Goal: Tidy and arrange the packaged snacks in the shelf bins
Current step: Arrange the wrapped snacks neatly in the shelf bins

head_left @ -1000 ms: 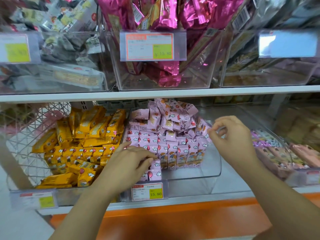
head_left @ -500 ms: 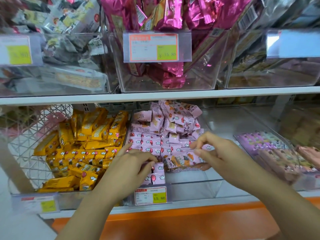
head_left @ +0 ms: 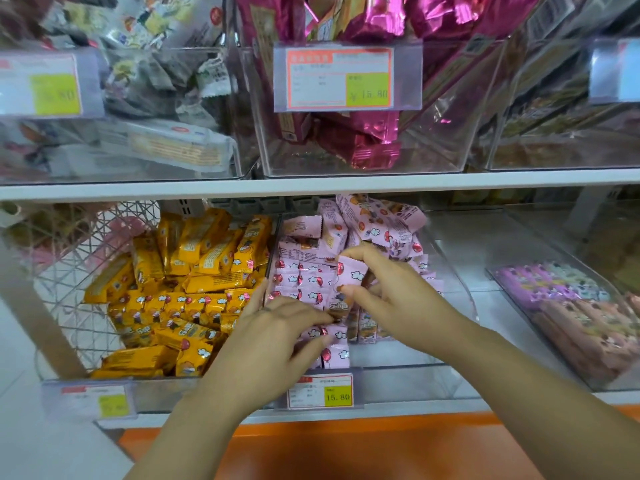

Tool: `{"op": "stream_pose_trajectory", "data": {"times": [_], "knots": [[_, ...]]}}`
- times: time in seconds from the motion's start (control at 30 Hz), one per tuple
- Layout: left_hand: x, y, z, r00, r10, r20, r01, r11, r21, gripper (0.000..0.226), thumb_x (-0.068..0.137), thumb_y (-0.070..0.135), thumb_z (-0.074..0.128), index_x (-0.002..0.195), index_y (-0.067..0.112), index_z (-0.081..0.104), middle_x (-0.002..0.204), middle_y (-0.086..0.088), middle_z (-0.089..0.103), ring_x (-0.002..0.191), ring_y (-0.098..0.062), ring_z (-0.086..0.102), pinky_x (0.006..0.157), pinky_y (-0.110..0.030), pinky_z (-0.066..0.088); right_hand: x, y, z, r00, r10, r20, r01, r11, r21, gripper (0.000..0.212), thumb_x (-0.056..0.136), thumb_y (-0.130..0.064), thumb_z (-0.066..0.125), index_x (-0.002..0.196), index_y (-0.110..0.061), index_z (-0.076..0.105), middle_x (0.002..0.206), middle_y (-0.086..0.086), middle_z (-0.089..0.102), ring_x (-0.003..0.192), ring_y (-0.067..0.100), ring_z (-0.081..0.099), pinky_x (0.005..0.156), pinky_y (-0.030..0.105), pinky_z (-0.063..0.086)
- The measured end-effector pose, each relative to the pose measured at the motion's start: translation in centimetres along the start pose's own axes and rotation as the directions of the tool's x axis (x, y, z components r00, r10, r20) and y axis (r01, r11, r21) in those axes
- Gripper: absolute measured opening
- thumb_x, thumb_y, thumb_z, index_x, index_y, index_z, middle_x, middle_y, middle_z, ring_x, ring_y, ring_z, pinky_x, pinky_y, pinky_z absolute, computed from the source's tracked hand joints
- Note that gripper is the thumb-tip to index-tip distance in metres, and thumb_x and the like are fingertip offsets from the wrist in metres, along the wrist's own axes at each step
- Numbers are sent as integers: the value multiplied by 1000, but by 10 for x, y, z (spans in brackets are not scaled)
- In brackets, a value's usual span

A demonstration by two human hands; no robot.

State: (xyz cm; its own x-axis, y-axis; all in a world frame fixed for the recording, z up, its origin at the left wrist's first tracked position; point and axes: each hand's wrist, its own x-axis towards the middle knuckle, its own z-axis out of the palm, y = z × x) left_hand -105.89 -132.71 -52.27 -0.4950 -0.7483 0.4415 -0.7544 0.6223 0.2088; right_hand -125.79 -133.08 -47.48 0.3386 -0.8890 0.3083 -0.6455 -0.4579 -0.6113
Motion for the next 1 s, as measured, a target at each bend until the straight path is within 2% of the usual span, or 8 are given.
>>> {"op": "stream_pose_trajectory", "data": {"times": [0.23, 0.33, 0.4, 0.53, 0.67, 0.83, 0.93, 1.0], "knots": [[-6, 0, 0, 1000, -16, 13, 16, 1000, -2, 43, 86, 60, 38, 113, 39, 64, 109, 22, 65, 108, -2, 56, 113, -49, 9, 6, 11, 11, 990, 57, 131, -53, 998, -39, 38, 97, -23, 52, 133, -21, 42, 56, -9, 41, 47, -2, 46, 48, 14, 33], [-6, 0, 1, 1000, -19, -7, 19, 1000, -20, 39, 86, 59, 39, 112, 41, 62, 112, 25, 60, 110, 3, 50, 114, -48, 9, 5, 21, 29, 984, 63, 170, -50, 995, -81, 39, 98, -20, 50, 136, -18, 45, 94, -9, 50, 68, -5, 45, 66, 10, 32], [-6, 0, 2, 999, -26, -21, 25, 999, -23, 36, 86, 58, 40, 108, 41, 63, 111, 25, 60, 108, 3, 48, 113, -50, 11, 4, 26, 37, 992, 48, 119, -37, 996, -87, 39, 97, -13, 50, 136, -17, 48, 114, -6, 43, 83, 3, 46, 81, 14, 33], [-7, -1, 3, 999, -19, -40, 18, 1000, -14, 32, 85, 55, 42, 103, 41, 64, 106, 25, 60, 105, 3, 47, 110, -53, 14, -3, 22, 38, 999, 46, -29, -48, 996, -72, 29, 95, -6, 50, 120, -14, 63, 106, -6, 52, 91, 13, 57, 80, 19, 40], [-6, 1, 7, 999, -24, -44, 26, 998, 50, 32, 84, 54, 44, 96, 40, 69, 100, 23, 62, 102, -1, 52, 108, -57, 19, -10, 24, 43, 987, 102, 126, -87, 989, -123, 32, 99, -12, 42, 120, -18, 65, 109, 3, 64, 97, 19, 60, 89, 31, 45], [-7, 0, 7, 998, -47, -47, 49, 997, 52, 33, 82, 60, 45, 97, 41, 68, 104, 23, 61, 104, -2, 53, 109, -57, 16, -7, 18, 24, 935, 289, 206, -324, 932, 163, 14, 96, -16, 51, 97, -28, 58, 92, 6, 67, 84, 28, 65, 86, 45, 52], [-7, 0, 4, 997, -53, -55, 56, 996, 63, 34, 81, 60, 44, 99, 41, 66, 109, 21, 60, 109, -4, 52, 109, -57, 14, -7, 9, 18, 828, 352, 436, -473, 857, 206, 11, 96, -20, 51, 106, -25, 52, 110, 7, 62, 94, 20, 65, 94, 38, 50], [-8, -5, -5, 994, -90, -56, 94, 993, 77, 39, 80, 62, 42, 102, 41, 66, 114, 20, 59, 116, -6, 49, 110, -56, 11, -7, 8, 16, 767, 337, 546, -480, 866, 141, 21, 96, -29, 50, 117, -29, 50, 116, -2, 59, 100, 15, 61, 90, 23, 49]]}}
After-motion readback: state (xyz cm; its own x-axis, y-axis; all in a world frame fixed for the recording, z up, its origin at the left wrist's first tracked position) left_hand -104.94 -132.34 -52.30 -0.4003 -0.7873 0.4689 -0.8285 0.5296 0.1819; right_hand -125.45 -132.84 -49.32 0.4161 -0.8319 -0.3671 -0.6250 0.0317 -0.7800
